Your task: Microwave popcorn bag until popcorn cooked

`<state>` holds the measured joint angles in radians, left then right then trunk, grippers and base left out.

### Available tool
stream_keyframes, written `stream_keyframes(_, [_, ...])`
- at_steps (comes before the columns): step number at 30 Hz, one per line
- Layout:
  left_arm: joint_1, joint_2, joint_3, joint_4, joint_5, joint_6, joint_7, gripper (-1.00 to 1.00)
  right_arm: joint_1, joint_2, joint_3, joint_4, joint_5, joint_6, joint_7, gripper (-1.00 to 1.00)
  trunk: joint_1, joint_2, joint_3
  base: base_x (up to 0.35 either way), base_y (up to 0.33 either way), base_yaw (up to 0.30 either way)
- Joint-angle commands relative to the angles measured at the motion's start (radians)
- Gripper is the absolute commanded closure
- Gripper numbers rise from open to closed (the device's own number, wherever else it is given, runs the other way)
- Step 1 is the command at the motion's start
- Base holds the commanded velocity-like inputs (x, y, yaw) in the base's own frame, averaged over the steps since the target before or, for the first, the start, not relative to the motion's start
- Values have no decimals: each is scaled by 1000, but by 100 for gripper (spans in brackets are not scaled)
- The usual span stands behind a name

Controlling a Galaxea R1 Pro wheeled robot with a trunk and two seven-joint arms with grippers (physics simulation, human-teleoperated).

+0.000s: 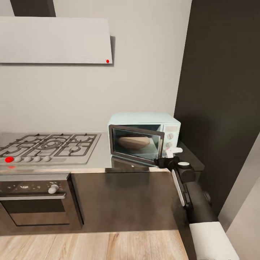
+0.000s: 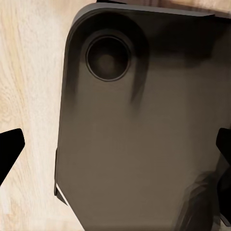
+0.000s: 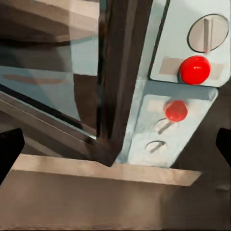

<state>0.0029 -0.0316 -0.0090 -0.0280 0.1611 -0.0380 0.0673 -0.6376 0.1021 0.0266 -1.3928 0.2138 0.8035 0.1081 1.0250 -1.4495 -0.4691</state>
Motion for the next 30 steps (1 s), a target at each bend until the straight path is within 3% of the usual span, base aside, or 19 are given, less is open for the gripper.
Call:
stream_keyframes(1, [0,0,-2,-1,8,-2,2,-100,-1,-21,0,-1,6,7,17,-100,0,-1,-1,0,0,0])
stream_keyframes(3, [0,0,-2,-1,8,-2,2,-100,-1,-54,-1,-2,3,14,29,-100,0,-1,-1,0,0,0])
stream_keyframes(6, [0,1,-2,-1,8,-2,2,-100,-1,-80,-8,-1,3,20,49,-100,0,-1,-1,0,0,0])
stream_keyframes(7, [0,0,-2,-1,8,-2,3,-100,-1,-105,-17,-1,2,21,55,-100,0,-1,-1,0,0,0])
stream_keyframes(9, [0,1,-2,-1,8,-2,3,-100,-1,-136,-47,0,0,22,70,-100,0,-1,-1,0,0,0])
stream_keyframes(11, [0,1,-2,-1,8,-2,3,-100,-1,-148,-123,0,0,21,96,-100,0,-1,-1,0,0,0])
stream_keyframes(12, [0,1,-2,-1,9,-2,3,-100,-1,-151,-153,1,0,20,103,-100,0,-1,-1,0,0,0])
stream_keyframes(20, [0,0,-2,-1,8,-2,2,-100,-1,-146,-160,9,-2,3,102,-100,0,-1,-1,0,0,0])
stream_keyframes(25, [0,1,-2,-1,8,-2,2,-100,-15,-137,-162,139,-5,-144,87,-100,0,-1,-1,0,0,0])
stream_keyframes(30, [0,0,-1,-1,8,-2,2,-100,-68,-130,-163,254,-9,-243,82,-100,0,-1,-1,0,0,0])
